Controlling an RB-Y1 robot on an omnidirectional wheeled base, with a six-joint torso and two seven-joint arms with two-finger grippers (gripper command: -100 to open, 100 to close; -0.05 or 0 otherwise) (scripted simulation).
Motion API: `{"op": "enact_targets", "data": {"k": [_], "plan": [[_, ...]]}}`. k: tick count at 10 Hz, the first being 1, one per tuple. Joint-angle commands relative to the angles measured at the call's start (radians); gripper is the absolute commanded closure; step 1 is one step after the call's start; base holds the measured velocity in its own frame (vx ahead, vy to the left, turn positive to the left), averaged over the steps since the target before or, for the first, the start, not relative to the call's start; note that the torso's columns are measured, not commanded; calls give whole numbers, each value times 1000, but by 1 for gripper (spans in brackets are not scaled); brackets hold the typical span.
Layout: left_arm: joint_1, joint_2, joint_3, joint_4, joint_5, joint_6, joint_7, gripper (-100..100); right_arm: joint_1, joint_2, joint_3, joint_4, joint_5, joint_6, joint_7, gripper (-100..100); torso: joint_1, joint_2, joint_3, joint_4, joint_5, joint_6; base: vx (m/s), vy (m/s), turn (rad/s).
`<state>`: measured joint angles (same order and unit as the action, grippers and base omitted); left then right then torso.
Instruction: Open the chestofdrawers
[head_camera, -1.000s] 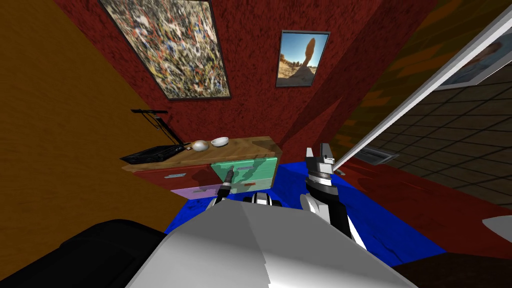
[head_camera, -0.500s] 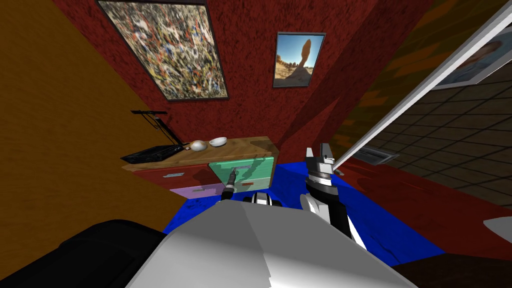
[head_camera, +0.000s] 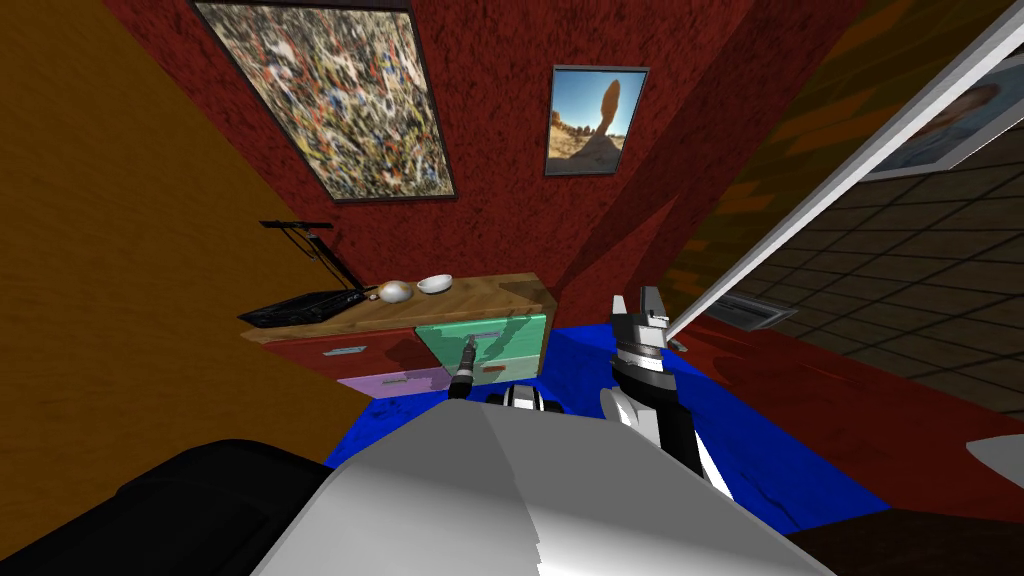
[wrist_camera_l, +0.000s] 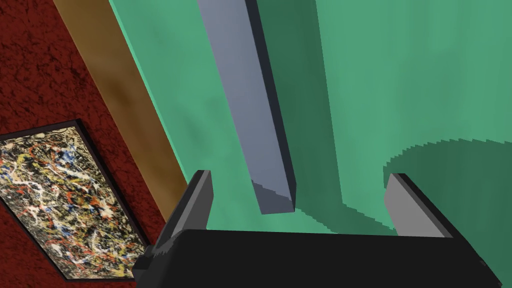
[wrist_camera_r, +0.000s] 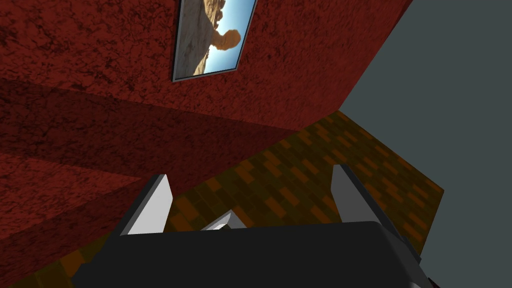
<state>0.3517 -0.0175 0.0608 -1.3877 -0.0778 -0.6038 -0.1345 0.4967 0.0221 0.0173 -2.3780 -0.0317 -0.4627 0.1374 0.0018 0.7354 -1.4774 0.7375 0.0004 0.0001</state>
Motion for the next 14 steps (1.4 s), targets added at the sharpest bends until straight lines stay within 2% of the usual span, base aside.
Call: {"op": "enact_targets", "data": {"k": [1,6,7,8,10,13,14], "plan": [[0,0,0,-3,0,5,0,100,0,0,0,0,0,0,0,0,-1,2,1,0,0,0,5,1,2],[32,0,-15,-50,-6,17,5,100,-1,0,0,0,0,0,0,0,-3,5,3,1,-1,0,-163,-29,11],[28,0,-13,-43,-5,15,4,100,-1,0,0,0,0,0,0,0,-4,4,3,1,-1,0,-100,-28,3],[29,43,-13,-43,-5,17,4,-100,0,0,0,0,0,0,0,0,-1,-2,-1,-1,0,0,-19,-6,-3],[27,97,-13,-42,-4,20,5,-100,0,0,0,0,0,0,0,0,0,-4,-3,-1,0,0,15,4,-1],[24,158,-12,-41,-3,31,6,-100,0,0,0,0,0,0,0,0,-2,4,2,1,0,0,25,8,-2],[19,147,-10,-52,-1,53,8,-100,0,0,0,0,0,0,0,0,-2,4,2,1,-1,0,76,26,-16]]}}
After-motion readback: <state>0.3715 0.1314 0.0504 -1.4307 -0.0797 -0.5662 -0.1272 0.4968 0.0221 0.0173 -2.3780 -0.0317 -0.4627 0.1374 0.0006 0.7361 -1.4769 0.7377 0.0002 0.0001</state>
